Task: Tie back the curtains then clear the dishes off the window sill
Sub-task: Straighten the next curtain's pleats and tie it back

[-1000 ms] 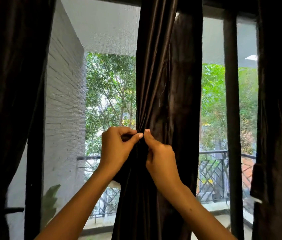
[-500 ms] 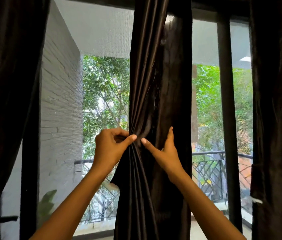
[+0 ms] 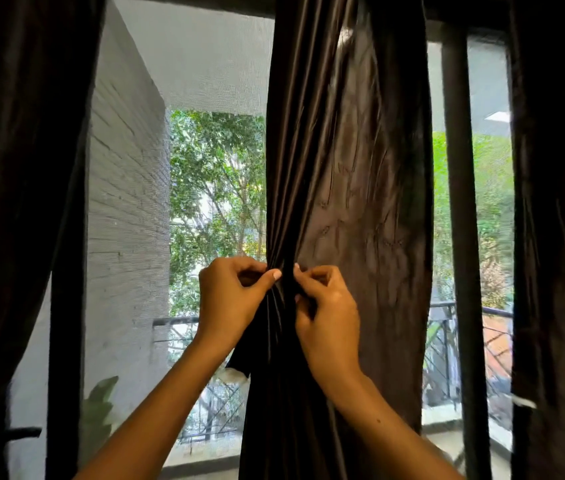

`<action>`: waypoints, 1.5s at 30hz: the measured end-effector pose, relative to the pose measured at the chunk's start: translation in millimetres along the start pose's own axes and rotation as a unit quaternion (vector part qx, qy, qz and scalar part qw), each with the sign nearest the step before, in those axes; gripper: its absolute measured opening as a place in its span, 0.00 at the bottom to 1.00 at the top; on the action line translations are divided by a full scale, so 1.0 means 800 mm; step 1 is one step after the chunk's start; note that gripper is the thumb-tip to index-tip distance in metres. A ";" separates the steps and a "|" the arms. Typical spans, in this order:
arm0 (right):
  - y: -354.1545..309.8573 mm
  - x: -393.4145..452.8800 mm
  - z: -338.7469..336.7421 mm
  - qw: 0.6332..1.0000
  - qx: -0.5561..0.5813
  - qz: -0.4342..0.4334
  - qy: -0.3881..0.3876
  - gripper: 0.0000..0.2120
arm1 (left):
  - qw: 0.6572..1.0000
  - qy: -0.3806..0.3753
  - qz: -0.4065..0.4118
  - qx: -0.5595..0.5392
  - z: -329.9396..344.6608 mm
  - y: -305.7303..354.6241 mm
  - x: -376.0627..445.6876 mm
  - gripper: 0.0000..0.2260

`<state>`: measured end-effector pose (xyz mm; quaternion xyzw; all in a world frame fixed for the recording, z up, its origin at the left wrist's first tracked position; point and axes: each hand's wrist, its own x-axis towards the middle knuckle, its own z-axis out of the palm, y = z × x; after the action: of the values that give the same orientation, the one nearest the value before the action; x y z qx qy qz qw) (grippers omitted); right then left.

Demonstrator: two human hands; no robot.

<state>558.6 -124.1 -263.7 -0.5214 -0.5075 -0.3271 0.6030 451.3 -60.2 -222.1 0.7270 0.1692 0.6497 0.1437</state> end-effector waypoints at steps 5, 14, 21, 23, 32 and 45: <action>-0.007 -0.008 -0.006 0.995 0.020 -0.016 -0.093 0.26 | 0.999 -0.016 -0.017 -0.048 -0.004 0.010 -0.006 0.06; 0.001 -0.002 -0.015 0.999 -0.049 -0.006 -0.005 0.22 | 0.999 -0.006 -0.037 -0.019 0.002 0.008 0.007 0.06; 0.015 0.033 -0.021 0.908 0.318 0.266 -0.061 0.43 | 0.999 -0.019 -0.032 -0.028 -0.002 0.004 0.003 0.06; 0.017 0.026 -0.019 0.938 0.272 0.212 -0.036 0.33 | 1.000 -0.013 -0.019 -0.019 -0.002 0.005 0.001 0.05; 0.001 -0.001 -0.015 0.986 0.031 0.037 -0.158 0.38 | 1.000 -0.002 0.024 -0.005 0.010 0.011 -0.004 0.06; 0.028 0.011 -0.025 0.992 0.039 0.121 0.022 0.31 | 0.999 0.030 -0.013 0.004 0.021 0.008 0.000 0.09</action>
<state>587.5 -136.9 -260.6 -0.5478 -0.4395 -0.2429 0.6691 468.8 -65.6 -221.2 0.7052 0.1859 0.6689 0.1439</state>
